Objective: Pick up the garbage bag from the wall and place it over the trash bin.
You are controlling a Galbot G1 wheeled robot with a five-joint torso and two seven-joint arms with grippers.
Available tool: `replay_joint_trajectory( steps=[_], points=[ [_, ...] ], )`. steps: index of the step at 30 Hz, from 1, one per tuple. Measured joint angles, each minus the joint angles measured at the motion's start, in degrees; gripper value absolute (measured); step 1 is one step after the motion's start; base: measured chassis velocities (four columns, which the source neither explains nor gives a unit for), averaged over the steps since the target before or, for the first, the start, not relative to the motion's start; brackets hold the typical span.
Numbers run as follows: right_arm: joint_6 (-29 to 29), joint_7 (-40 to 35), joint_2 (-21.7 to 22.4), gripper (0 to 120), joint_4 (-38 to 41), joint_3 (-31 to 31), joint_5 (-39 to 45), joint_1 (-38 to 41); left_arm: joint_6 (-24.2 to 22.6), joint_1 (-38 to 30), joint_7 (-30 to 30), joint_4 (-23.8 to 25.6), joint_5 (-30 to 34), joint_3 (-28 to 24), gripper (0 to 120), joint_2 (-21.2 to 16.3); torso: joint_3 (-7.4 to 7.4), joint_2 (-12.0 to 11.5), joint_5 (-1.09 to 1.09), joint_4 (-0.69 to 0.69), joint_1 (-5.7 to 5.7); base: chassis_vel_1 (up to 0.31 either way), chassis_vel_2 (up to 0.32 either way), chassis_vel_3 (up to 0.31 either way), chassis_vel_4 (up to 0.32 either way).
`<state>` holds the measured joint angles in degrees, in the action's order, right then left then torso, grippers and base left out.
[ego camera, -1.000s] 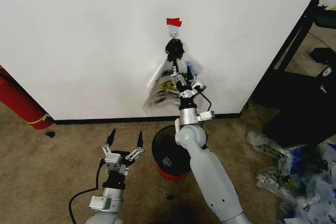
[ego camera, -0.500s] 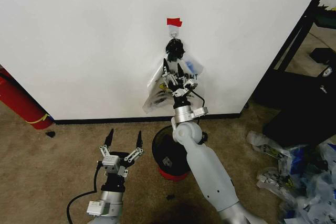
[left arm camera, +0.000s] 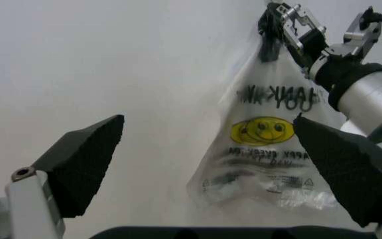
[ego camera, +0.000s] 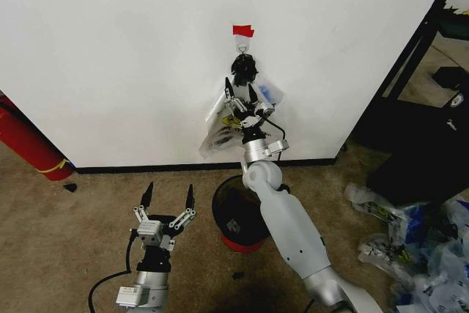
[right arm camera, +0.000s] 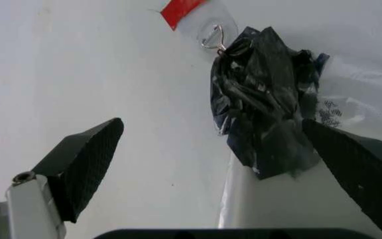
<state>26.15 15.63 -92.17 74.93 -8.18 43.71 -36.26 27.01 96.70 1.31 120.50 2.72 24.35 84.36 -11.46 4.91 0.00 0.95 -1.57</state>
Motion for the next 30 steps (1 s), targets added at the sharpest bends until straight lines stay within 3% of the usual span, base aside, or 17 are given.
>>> replay_joint_trajectory(
  steps=[3,9,17,30],
  points=[
    [0.0,-0.1,0.0,97,-0.7,-0.4,-0.9,0.3,0.0,-0.2,0.0,-0.3,-0.1,-0.2,100,0.2,0.0,0.0,0.0,0.0,0.0,0.0,0.0,0.0,0.0],
    [0.0,-0.3,0.0,82,-1.8,-0.5,-1.9,0.8,-0.1,-0.2,0.0,-0.3,-0.1,-0.5,100,0.3,0.0,0.0,0.0,0.0,0.0,0.0,0.0,0.0,0.0],
    [0.2,-0.2,0.0,79,-4.6,-1.2,-2.5,2.6,-0.2,-0.5,0.1,-0.5,-0.1,-0.3,100,0.2,0.0,0.0,0.0,0.0,0.0,0.0,0.0,0.0,0.0],
    [0.2,0.0,0.0,38,-6.6,-1.6,-3.7,3.9,-0.5,-1.0,0.3,-0.3,0.2,0.2,100,-1.0,0.0,0.0,0.0,0.0,0.0,0.0,0.0,0.0,0.0]
  ],
)
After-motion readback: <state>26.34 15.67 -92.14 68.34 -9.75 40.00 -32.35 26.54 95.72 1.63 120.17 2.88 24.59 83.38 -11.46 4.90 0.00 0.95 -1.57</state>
